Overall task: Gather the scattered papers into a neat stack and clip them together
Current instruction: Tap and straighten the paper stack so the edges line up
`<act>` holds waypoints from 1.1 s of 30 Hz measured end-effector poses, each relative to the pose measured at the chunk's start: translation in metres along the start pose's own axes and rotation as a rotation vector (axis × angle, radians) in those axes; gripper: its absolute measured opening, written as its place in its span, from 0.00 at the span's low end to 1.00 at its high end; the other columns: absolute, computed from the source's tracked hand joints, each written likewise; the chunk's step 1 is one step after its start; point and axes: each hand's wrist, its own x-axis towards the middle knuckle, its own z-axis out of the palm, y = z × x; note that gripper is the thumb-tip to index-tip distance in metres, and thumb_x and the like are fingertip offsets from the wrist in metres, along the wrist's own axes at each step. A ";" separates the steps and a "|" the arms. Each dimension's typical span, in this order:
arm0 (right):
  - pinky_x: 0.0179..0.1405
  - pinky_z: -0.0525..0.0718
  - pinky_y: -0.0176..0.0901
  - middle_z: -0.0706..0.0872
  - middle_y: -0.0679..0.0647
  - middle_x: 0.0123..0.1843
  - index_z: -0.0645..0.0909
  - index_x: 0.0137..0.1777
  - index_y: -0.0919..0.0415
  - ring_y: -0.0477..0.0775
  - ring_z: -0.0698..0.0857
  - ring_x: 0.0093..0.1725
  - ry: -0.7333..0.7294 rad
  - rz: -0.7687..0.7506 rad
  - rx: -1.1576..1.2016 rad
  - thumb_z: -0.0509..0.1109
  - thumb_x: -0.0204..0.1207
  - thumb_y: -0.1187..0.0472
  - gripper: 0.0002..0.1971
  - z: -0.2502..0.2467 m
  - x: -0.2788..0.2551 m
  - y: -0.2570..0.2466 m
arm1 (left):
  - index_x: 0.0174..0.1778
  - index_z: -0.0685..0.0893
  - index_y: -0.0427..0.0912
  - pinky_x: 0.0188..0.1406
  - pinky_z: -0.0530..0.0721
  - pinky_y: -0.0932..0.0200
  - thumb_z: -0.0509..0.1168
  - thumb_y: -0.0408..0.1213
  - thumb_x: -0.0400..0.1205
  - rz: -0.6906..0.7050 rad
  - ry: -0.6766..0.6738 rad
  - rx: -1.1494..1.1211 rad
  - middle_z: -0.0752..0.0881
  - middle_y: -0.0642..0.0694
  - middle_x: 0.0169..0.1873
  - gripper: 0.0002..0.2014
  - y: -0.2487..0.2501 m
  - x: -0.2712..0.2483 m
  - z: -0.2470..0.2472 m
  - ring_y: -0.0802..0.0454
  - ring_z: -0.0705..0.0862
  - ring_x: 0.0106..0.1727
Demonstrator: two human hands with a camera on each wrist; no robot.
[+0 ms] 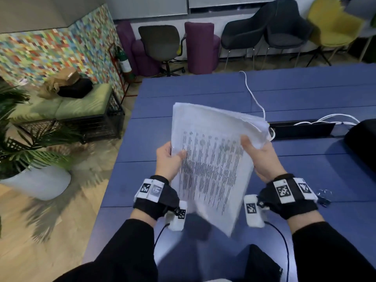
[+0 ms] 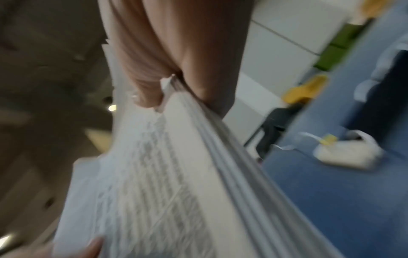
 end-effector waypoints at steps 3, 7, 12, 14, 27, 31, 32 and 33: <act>0.52 0.82 0.37 0.90 0.39 0.41 0.84 0.52 0.57 0.39 0.86 0.46 0.016 -0.246 -0.148 0.72 0.76 0.62 0.06 0.023 -0.003 -0.036 | 0.54 0.83 0.37 0.40 0.81 0.80 0.62 0.21 0.81 0.152 0.126 -0.119 0.86 0.51 0.45 0.10 0.017 -0.004 0.017 0.66 0.83 0.42; 0.44 0.80 0.21 0.89 0.30 0.38 0.81 0.56 0.70 0.27 0.85 0.41 -0.010 -0.404 -0.144 0.68 0.73 0.80 0.13 0.019 -0.013 -0.044 | 0.41 0.83 0.44 0.38 0.81 0.75 0.64 0.21 0.79 0.243 0.093 -0.150 0.85 0.54 0.37 0.12 0.022 -0.015 0.018 0.73 0.83 0.34; 0.47 0.81 0.26 0.90 0.42 0.47 0.83 0.57 0.62 0.32 0.87 0.45 -0.015 -0.221 -0.237 0.78 0.66 0.64 0.18 0.000 -0.027 0.013 | 0.32 0.81 0.45 0.28 0.75 0.72 0.59 0.12 0.71 0.008 0.058 -0.054 0.80 0.56 0.26 0.20 -0.008 -0.017 0.016 0.69 0.77 0.25; 0.44 0.81 0.34 0.90 0.40 0.38 0.85 0.46 0.54 0.32 0.85 0.38 0.026 -0.149 -0.205 0.77 0.61 0.54 0.13 -0.003 -0.027 0.019 | 0.29 0.78 0.46 0.27 0.73 0.71 0.57 0.12 0.70 -0.017 0.046 -0.043 0.78 0.60 0.20 0.21 -0.006 -0.013 0.018 0.67 0.75 0.23; 0.39 0.78 0.42 0.83 0.47 0.33 0.84 0.36 0.50 0.45 0.79 0.36 0.129 -0.355 -0.262 0.61 0.79 0.44 0.17 -0.002 -0.009 0.010 | 0.31 0.81 0.37 0.27 0.69 0.73 0.68 0.35 0.80 0.244 0.150 -0.153 0.73 0.50 0.24 0.12 0.002 -0.030 0.031 0.63 0.69 0.25; 0.51 0.82 0.32 0.91 0.39 0.45 0.88 0.49 0.53 0.38 0.87 0.47 -0.075 -0.239 -0.254 0.72 0.73 0.58 0.07 -0.013 -0.011 0.007 | 0.30 0.78 0.35 0.26 0.68 0.71 0.68 0.41 0.77 0.183 0.104 -0.148 0.70 0.46 0.26 0.15 0.003 -0.023 0.022 0.63 0.67 0.25; 0.50 0.83 0.32 0.92 0.39 0.43 0.88 0.47 0.53 0.37 0.88 0.45 -0.105 -0.177 -0.235 0.74 0.71 0.63 0.07 -0.014 -0.012 0.009 | 0.31 0.79 0.37 0.30 0.72 0.71 0.69 0.44 0.75 0.148 0.065 -0.126 0.72 0.46 0.27 0.15 0.004 -0.020 0.019 0.63 0.71 0.27; 0.48 0.83 0.35 0.92 0.40 0.40 0.88 0.45 0.53 0.37 0.89 0.43 -0.117 -0.128 -0.206 0.75 0.70 0.67 0.08 -0.015 -0.011 0.010 | 0.34 0.80 0.37 0.36 0.78 0.67 0.71 0.45 0.74 0.105 0.025 -0.104 0.77 0.45 0.30 0.14 0.002 -0.016 0.016 0.60 0.76 0.31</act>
